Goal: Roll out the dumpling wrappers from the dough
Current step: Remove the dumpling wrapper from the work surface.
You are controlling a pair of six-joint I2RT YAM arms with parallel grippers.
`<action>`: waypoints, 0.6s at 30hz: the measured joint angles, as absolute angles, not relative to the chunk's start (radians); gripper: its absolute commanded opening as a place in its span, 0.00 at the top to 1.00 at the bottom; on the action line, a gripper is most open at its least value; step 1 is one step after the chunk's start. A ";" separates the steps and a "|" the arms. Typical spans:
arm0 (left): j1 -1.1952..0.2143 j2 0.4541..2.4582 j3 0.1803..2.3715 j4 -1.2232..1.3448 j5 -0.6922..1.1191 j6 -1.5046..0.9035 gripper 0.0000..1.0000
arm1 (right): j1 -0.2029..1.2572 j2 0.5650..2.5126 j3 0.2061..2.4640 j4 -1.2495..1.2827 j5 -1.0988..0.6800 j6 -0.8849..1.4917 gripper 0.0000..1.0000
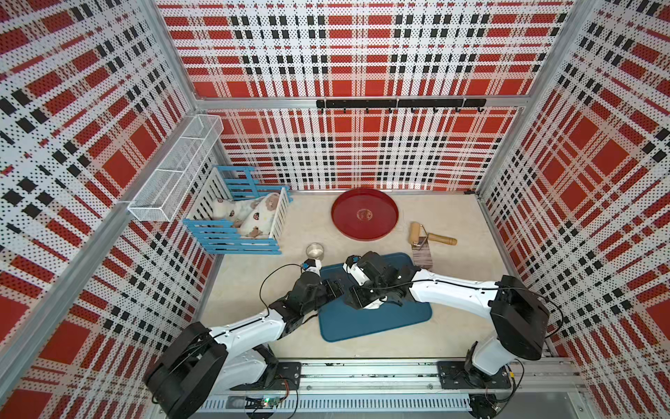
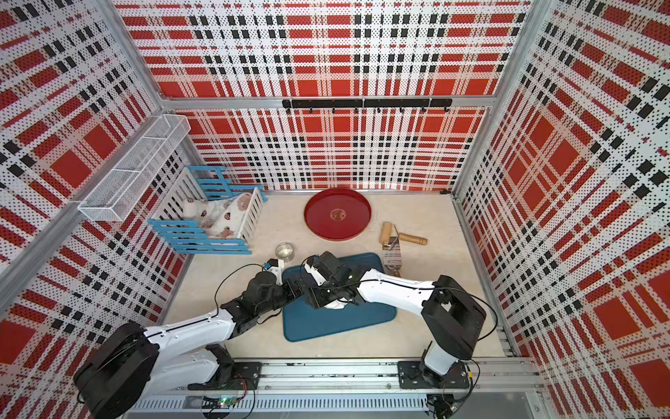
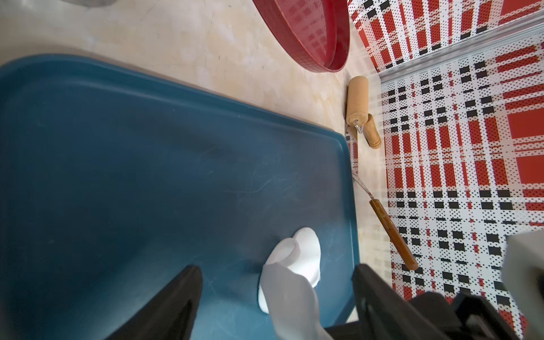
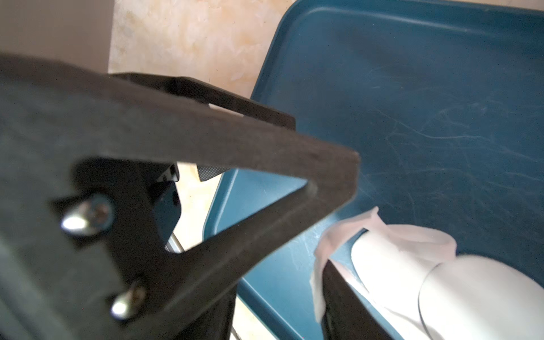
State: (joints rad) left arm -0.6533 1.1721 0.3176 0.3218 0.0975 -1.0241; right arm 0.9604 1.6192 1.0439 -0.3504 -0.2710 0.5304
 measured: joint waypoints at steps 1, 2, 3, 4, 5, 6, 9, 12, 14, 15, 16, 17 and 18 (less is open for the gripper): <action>-0.653 1.172 0.318 0.323 0.100 -1.024 0.16 | 0.960 1.615 1.043 -0.351 -0.270 0.542 0.49; -0.653 1.172 0.318 0.324 0.103 -1.024 0.16 | 0.960 1.610 1.041 -0.352 -0.268 0.547 0.49; -0.653 1.173 0.318 0.325 0.107 -1.023 0.16 | 0.960 1.605 1.040 -0.353 -0.266 0.553 0.49; -0.653 1.176 0.318 0.326 0.110 -1.023 0.16 | 0.960 1.599 1.039 -0.353 -0.263 0.558 0.49; -0.653 1.181 0.319 0.327 0.115 -1.022 0.17 | 0.960 1.592 1.037 -0.355 -0.260 0.564 0.49; -0.653 1.185 0.320 0.329 0.118 -1.021 0.17 | 0.960 1.588 1.036 -0.356 -0.258 0.568 0.49; -0.653 1.206 0.329 0.329 0.128 -1.016 0.17 | 0.960 1.581 1.035 -0.365 -0.252 0.576 0.49; -0.654 1.231 0.342 0.330 0.134 -1.005 0.18 | 0.960 1.579 1.033 -0.373 -0.245 0.582 0.49; -0.659 1.255 0.356 0.330 0.139 -0.997 0.18 | 0.960 1.578 1.029 -0.377 -0.248 0.585 0.49; -0.661 1.268 0.366 0.329 0.142 -0.994 0.18 | 0.960 1.578 1.028 -0.377 -0.250 0.585 0.49; -0.664 1.283 0.377 0.330 0.147 -0.990 0.18 | 0.960 1.577 1.028 -0.377 -0.253 0.585 0.49; -0.665 1.298 0.389 0.330 0.152 -0.986 0.18 | 0.960 1.576 1.028 -0.377 -0.254 0.585 0.49; -0.668 1.311 0.400 0.330 0.157 -0.982 0.19 | 0.962 1.576 1.028 -0.376 -0.256 0.585 0.49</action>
